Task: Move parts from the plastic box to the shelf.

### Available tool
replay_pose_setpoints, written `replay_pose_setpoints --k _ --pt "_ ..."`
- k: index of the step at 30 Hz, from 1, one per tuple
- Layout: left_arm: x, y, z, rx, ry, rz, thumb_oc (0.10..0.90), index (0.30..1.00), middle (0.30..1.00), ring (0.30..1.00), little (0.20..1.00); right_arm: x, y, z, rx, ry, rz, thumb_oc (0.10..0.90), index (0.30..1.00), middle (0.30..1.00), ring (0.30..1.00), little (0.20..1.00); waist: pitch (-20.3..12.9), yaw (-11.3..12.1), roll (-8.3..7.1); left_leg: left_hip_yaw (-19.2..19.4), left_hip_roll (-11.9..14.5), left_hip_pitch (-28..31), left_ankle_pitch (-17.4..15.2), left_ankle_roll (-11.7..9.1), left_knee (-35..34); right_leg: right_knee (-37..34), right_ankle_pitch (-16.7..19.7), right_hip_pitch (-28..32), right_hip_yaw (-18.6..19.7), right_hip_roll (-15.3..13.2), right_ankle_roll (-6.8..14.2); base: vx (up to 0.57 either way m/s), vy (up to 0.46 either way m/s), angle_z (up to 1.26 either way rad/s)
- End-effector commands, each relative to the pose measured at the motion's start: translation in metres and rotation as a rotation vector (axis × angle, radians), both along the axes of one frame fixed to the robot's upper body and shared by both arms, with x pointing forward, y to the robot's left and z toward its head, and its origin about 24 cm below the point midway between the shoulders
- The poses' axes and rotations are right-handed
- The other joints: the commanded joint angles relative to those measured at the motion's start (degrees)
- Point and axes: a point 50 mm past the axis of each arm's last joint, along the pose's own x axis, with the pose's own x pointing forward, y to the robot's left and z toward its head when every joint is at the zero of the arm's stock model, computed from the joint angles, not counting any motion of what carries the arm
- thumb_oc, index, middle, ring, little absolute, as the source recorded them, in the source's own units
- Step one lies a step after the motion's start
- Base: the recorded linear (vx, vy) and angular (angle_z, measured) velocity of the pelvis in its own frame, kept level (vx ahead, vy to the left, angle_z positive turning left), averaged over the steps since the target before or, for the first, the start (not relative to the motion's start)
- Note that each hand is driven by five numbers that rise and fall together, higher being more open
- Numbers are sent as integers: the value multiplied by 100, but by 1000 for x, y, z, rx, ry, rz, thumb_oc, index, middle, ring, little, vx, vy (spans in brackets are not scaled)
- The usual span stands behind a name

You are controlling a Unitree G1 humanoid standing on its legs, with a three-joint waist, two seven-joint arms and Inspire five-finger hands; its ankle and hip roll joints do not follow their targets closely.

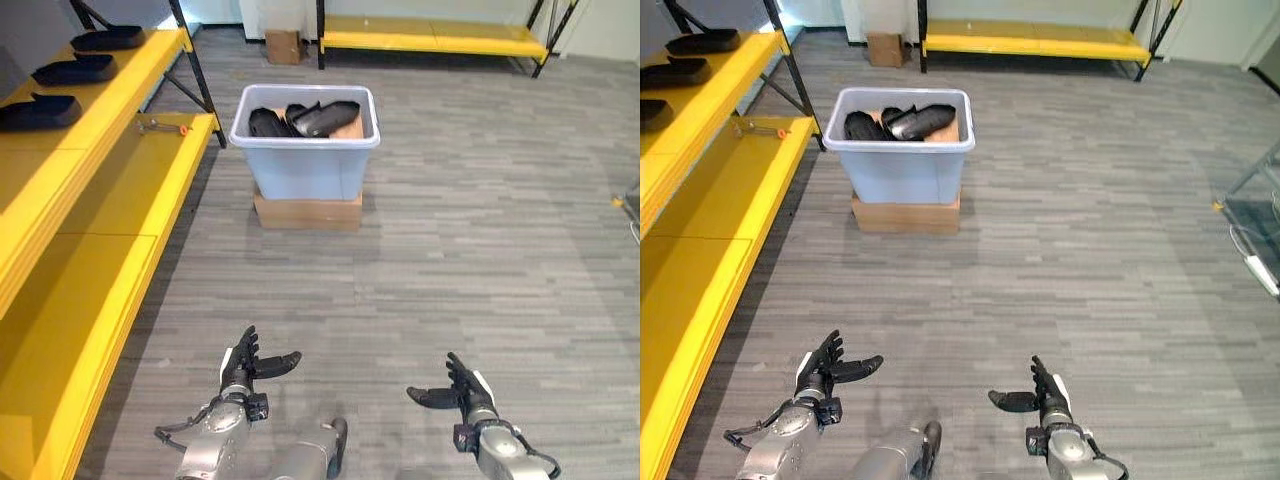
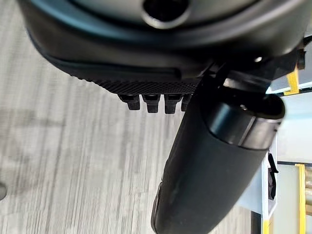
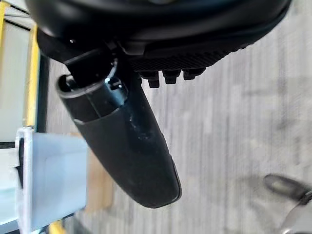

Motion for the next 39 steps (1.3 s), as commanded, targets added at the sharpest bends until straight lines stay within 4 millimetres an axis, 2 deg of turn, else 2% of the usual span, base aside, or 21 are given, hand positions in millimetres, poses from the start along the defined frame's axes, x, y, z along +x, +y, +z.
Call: replay_pose_setpoints --k 1,4,5,7,8,11,12,14,15,16,17,18,19,21,22,23,26,27,31,34,39 --pt "-4 17 20 99 -87 -32 900 1000 1000 1000 1000 14 -6 21 -11 -139 -7 900 1000 1000 1000 1000 -51 146 82 -227 666 336 -187 -593 31 -1499 1521 -254 99 -57 256 226 97 5" --pt "-5 16 17 94 -75 -35 900 1000 1000 1000 1000 13 -8 20 1 -135 -16 900 1000 1000 1000 1000 115 -29 42 -362 576 808 -384 -567 6 -1951 1298 -899 -108 236 266 295 76 20" --pt "-6 16 15 88 -69 -34 900 1000 1000 1000 1000 12 -8 19 9 -134 -27 900 1000 1000 1000 1000 131 -86 -18 -394 504 999 -496 -580 -39 -2596 1336 -1011 -223 336 314 462 32 56" --pt "-9 16 12 80 -57 -31 900 1000 1000 1000 1000 10 -11 17 5 -120 -38 900 1000 1000 1000 1000 171 -124 -129 -388 403 1314 -716 -620 -23 -3889 1607 -933 -677 139 443 583 -30 54" --pt "-10 14 10 77 -53 -47 900 1000 1000 1000 1000 10 -14 16 -4 -110 -33 900 1000 1000 1000 1000 190 -211 -124 -516 358 1606 -814 -658 22 -4664 1948 -1042 -801 260 577 634 -76 18" --pt "-8 11 11 80 -58 -73 900 1000 1000 1000 1000 11 -15 18 -11 -117 -22 900 1000 1000 1000 1000 127 -303 -60 -646 398 1920 -950 -745 76 -4762 2186 -1084 -994 299 607 529 -96 23" --pt "-12 11 7 88 -38 -85 900 1000 1000 1000 1000 9 -14 17 -7 -111 -15 900 1000 1000 1000 1000 33 -312 -31 -666 513 2033 -898 -818 49 -4774 2092 -978 -1056 375 499 638 -142 33" --pt "-8 6 9 70 -54 -76 900 1000 1000 1000 1000 11 -18 19 -17 -123 -17 900 1000 1000 1000 1000 -139 -407 170 -710 906 2410 -638 -1016 -118 -4097 1782 -1159 -1044 517 317 625 -173 79" --pt "-10 2 7 52 -48 -81 900 1000 1000 1000 1000 9 -19 17 -23 -109 -19 900 1000 1000 1000 1000 -295 -444 203 -744 1104 2445 151 -1321 -16 -4149 1629 -926 -1077 574 212 626 -266 73" --pt "-6 -3 8 26 -62 -82 900 1000 1000 1000 1000 12 -22 21 -22 -130 -24 900 1000 1000 1000 1000 -261 -409 189 -590 1118 2008 1222 -1609 1087 -4386 1505 -445 -1012 597 86 540 -265 53" --pt "-3 -5 12 17 -85 -86 900 1000 1000 1000 1000 15 -25 24 -35 -149 -19 900 1000 1000 1000 1000 -185 -368 94 -581 947 1640 1385 -1601 1595 -4532 1487 -269 -928 571 18 489 -293 -6" --pt "-4 -6 13 5 -93 -81 900 1000 1000 1000 1000 15 -29 27 -54 -156 -12 900 1000 1000 1000 1000 -64 -199 22 -414 768 1143 1128 -1456 2091 -4679 1371 44 -803 632 -68 537 -289 -21" --pt "-8 -7 11 -19 -85 -54 900 1000 1000 1000 1000 11 -37 25 -83 -137 -47 900 1000 1000 1000 1000 130 10 -136 -53 1045 109 679 -1193 1571 -4842 1207 460 -668 530 -44 575 -213 -40" --pt "-9 -5 10 -14 -79 -44 900 1000 1000 1000 1000 11 -41 25 -91 -135 -76 900 1000 1000 1000 1000 171 106 -145 62 1396 -39 642 -1199 311 -4912 1072 637 -599 516 32 344 -10 -63" --pt "-9 -4 10 -13 -80 -44 900 1000 1000 1000 1000 11 -41 25 -90 -135 -76 900 1000 1000 1000 1000 164 103 -169 70 1376 -25 688 -1198 250 -4926 1088 631 -596 493 33 217 83 -62" --pt "-10 -4 8 -11 -73 -37 900 1000 1000 1000 1000 10 -41 23 -96 -129 -88 900 1000 1000 1000 1000 165 143 -129 66 1583 -67 862 -1317 -638 -5004 1002 743 -562 514 78 237 117 -37" --pt "-15 -3 5 12 -51 -48 900 1000 1000 1000 1000 8 -41 20 -116 -104 -76 900 1000 1000 1000 1000 40 311 113 -339 1983 -111 1869 -1705 -2720 -5289 784 1262 -341 575 178 486 276 -56" --pt "-16 -2 5 20 -49 -54 900 1000 1000 1000 1000 5 -41 18 -124 -90 -54 900 1000 1000 1000 1000 -56 356 190 -331 1929 -53 1982 -1776 -2871 -5313 686 1464 -262 542 261 519 416 -57" --pt "-14 -1 8 29 -65 -60 900 1000 1000 1000 1000 3 -34 15 -100 -80 -43 900 1000 1000 1000 1000 -129 404 173 -341 1814 62 1837 -1703 -2443 -5178 651 1617 -223 265 454 186 242 -18" --pt "-5 7 16 63 -90 -65 900 1000 1000 1000 1000 6 -24 15 -39 -91 -54 900 1000 1000 1000 1000 -268 342 50 -68 1428 -57 1188 -1499 -1698 -5198 807 1656 -143 -288 700 237 384 -30" --pt "-4 12 18 85 -93 -68 900 1000 1000 1000 1000 5 -18 13 -10 -89 -50 900 1000 1000 1000 1000 -373 304 3 61 1249 -132 825 -1380 -1301 -5236 998 1617 -147 -550 789 116 195 -8"
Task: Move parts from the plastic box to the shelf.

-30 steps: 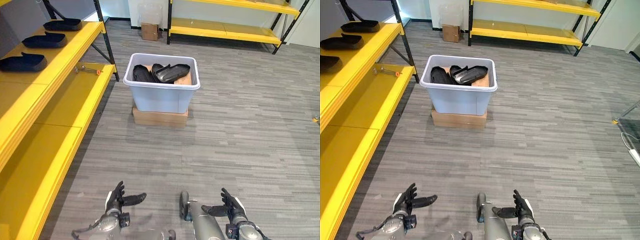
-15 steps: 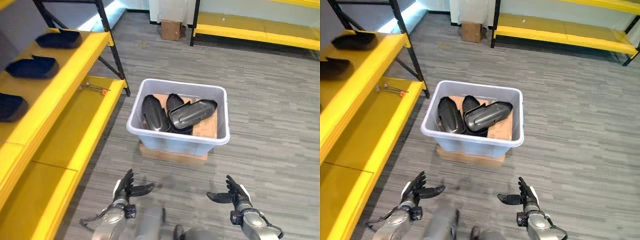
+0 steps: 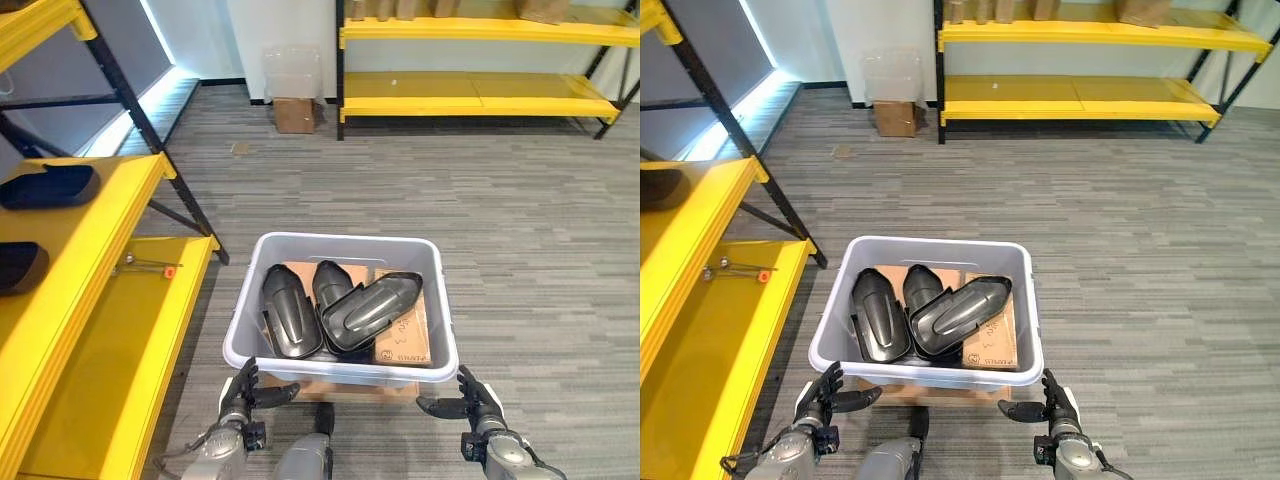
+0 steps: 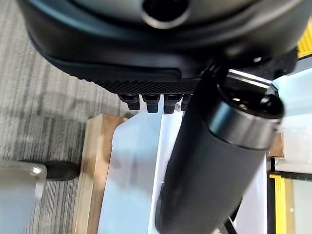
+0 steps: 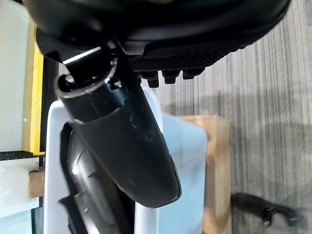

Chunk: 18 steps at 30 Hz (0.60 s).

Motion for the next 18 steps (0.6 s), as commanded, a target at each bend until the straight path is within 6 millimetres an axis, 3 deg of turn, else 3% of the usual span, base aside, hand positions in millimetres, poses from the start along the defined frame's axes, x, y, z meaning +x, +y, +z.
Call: replay_pose_setpoints --k 1,8,9,10,11,13,14,17,18 --pt "20 13 37 84 -202 -44 900 1000 1000 1000 1000 15 1 22 -6 -141 37 900 1000 1000 1000 1000 -343 51 -69 -285 301 166 -253 -275 -196 -302 947 -483 144 -407 246 103 169 3" --pt "16 14 35 85 -190 -56 900 1000 1000 1000 1000 15 0 23 -4 -144 30 900 1000 1000 1000 1000 -421 49 -95 -264 118 207 -675 -93 243 -151 1305 -514 115 -651 316 75 111 -1" --pt "16 13 36 84 -193 -59 900 1000 1000 1000 1000 15 1 23 -2 -149 29 900 1000 1000 1000 1000 -417 42 -92 -277 93 253 -707 -54 251 22 1429 -571 143 -664 312 25 133 -5" --pt "18 13 36 91 -193 -65 900 1000 1000 1000 1000 17 3 24 1 -157 32 900 1000 1000 1000 1000 -328 9 -50 -276 67 441 -723 75 184 817 1984 -989 269 -692 176 -47 195 -15" --pt "22 15 42 99 -222 -59 900 1000 1000 1000 1000 23 8 27 5 -181 43 900 1000 1000 1000 1000 -82 -76 72 -293 97 667 -653 145 31 1430 2266 -1497 352 -538 54 -68 162 -4" --pt "22 16 43 103 -224 -56 900 1000 1000 1000 1000 24 9 28 6 -183 45 900 1000 1000 1000 1000 -30 -51 116 -274 122 781 -659 141 -30 1480 2031 -1587 257 -522 33 22 62 7" --pt "22 16 43 95 -229 -39 900 1000 1000 1000 1000 24 9 29 0 -187 46 900 1000 1000 1000 1000 -5 -47 142 -203 163 933 -711 109 -98 1158 1735 -1784 -58 -599 40 86 15 4" --pt "22 18 43 84 -233 -19 900 1000 1000 1000 1000 27 8 30 -2 -195 40 900 1000 1000 1000 1000 58 -89 107 -168 219 1076 -803 30 -109 514 1643 -1884 -271 -628 146 82 -125 -20" --pt "20 21 39 92 -213 -12 900 1000 1000 1000 1000 26 5 30 -10 -188 39 900 1000 1000 1000 1000 107 -121 5 -186 220 1115 -898 -80 3 -335 1730 -1676 -362 -645 264 111 -266 -12"
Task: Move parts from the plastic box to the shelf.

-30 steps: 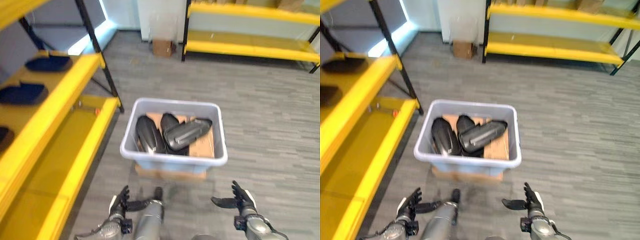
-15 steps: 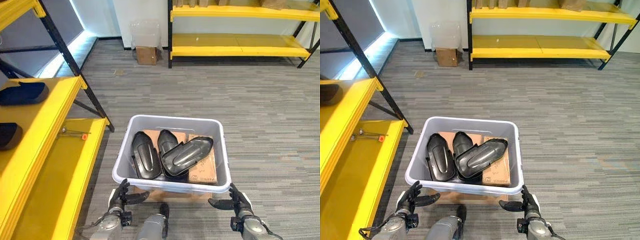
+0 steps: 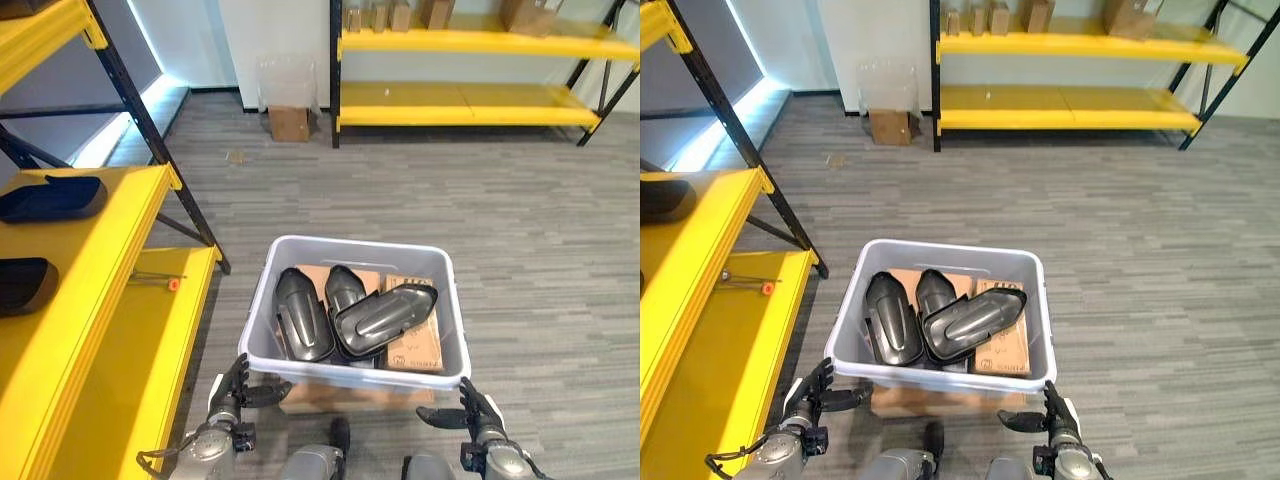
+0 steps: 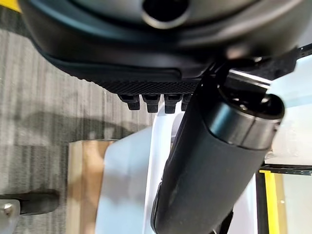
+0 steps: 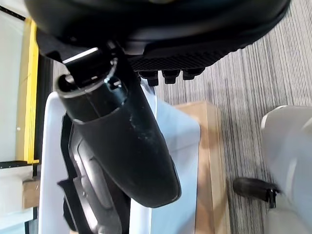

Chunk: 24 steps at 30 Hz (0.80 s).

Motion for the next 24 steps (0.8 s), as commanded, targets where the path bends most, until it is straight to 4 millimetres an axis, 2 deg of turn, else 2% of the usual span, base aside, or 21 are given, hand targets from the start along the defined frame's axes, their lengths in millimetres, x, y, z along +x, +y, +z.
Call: replay_pose_setpoints --k 1,3,4,6,8,14,24 --pt "11 2 21 41 -145 -17 900 1000 1000 1000 1000 27 3 24 -7 -168 47 900 1000 1000 1000 1000 -156 93 -196 -281 530 700 -201 -591 -443 -1229 964 529 -16 -17 220 120 -266 -1" --pt "10 0 20 34 -144 -22 900 1000 1000 1000 1000 24 0 24 -16 -161 43 900 1000 1000 1000 1000 -225 54 -209 -346 559 786 -121 -651 -647 -1343 939 654 38 83 203 88 -143 25" --pt "8 -3 19 16 -143 -22 900 1000 1000 1000 1000 23 -4 27 -26 -175 40 900 1000 1000 1000 1000 -361 47 -212 -355 655 872 -40 -739 -876 -1561 960 807 -130 160 192 71 -109 65" --pt "7 -4 19 11 -142 -24 900 1000 1000 1000 1000 23 -6 29 -36 -180 41 900 1000 1000 1000 1000 -416 64 -210 -329 726 933 -9 -776 -960 -1618 974 887 -248 147 201 82 -133 52" --pt "6 -5 19 14 -138 -33 900 1000 1000 1000 1000 22 -8 30 -33 -182 30 900 1000 1000 1000 1000 -477 33 -220 -438 804 1019 116 -837 -1190 -1686 900 976 -109 285 150 72 -136 2" --pt "3 -7 16 2 -124 -35 900 1000 1000 1000 1000 31 -9 48 -51 -262 55 900 1000 1000 1000 1000 -609 56 -200 -395 1054 1279 366 -923 -1751 -1953 906 1138 -137 419 143 43 -86 -2" --pt "4 -7 19 7 -137 -42 900 1000 1000 1000 1000 44 -11 81 -74 -414 95 900 1000 1000 1000 1000 -652 8 -181 -407 1199 1439 426 -985 -1955 -1834 750 1214 -144 483 96 29 -33 -4"
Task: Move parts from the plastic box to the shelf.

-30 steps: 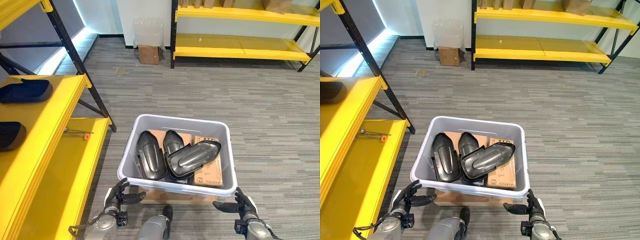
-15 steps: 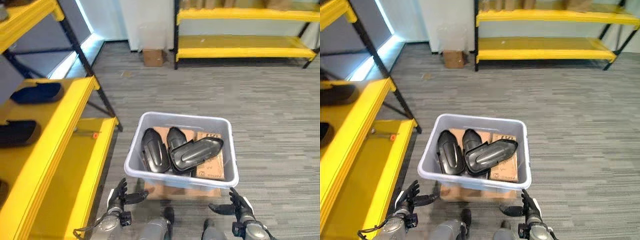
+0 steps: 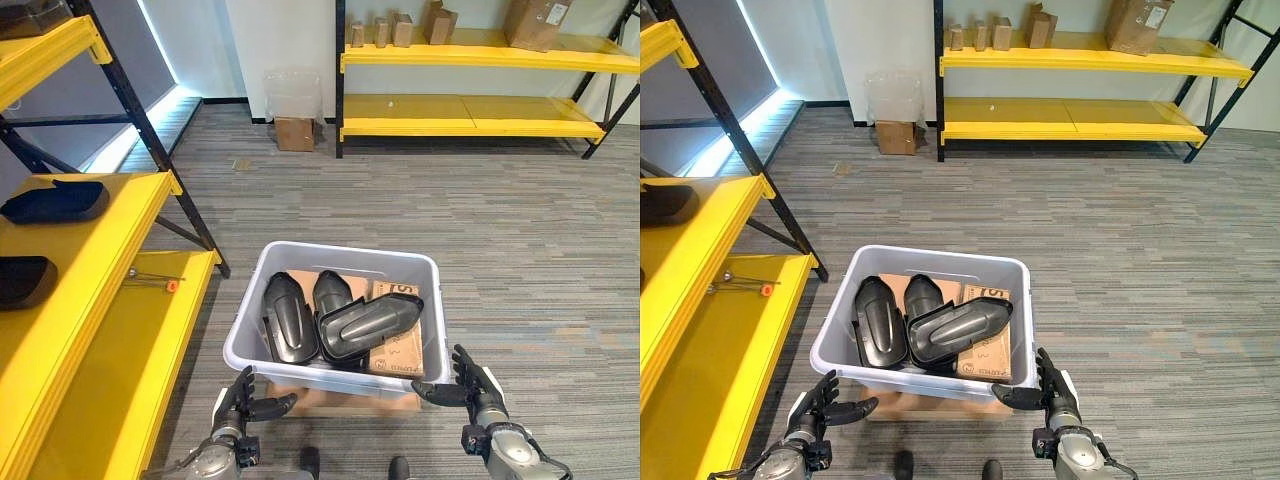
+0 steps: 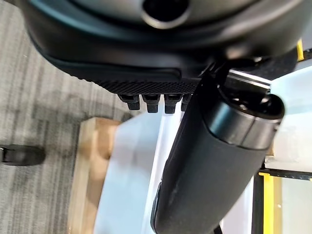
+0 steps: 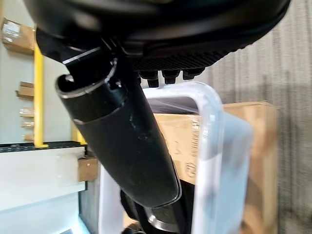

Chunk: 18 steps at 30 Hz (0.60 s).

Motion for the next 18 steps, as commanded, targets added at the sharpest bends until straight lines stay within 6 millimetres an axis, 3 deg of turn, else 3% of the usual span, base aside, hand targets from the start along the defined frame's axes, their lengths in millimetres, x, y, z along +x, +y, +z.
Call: replay_pose_setpoints --k 1,8,13,18 --pt "27 4 29 62 -184 -45 900 1000 1000 1000 1000 29 -17 53 -98 -281 32 900 1000 1000 1000 1000 -223 41 64 -252 423 157 -341 -157 107 412 -472 -255 -34 -236 310 41 -11 2" --pt "23 4 26 54 -173 -42 900 1000 1000 1000 1000 47 -21 76 -159 -374 61 900 1000 1000 1000 1000 -270 105 77 -220 481 258 -281 -166 -82 275 -437 -165 -62 -235 340 36 -3 0" --pt "21 7 27 64 -173 -38 900 1000 1000 1000 1000 75 -22 120 -267 -543 111 900 1000 1000 1000 1000 -301 202 69 -135 541 301 -117 -202 -386 3 -298 -162 -86 -211 389 10 0 -1" --pt "19 7 24 54 -164 -29 900 1000 1000 1000 1000 86 -12 136 -261 -608 155 900 1000 1000 1000 1000 -311 261 54 -112 549 300 -37 -218 -512 -116 -236 -150 -115 -192 407 5 0 -2"
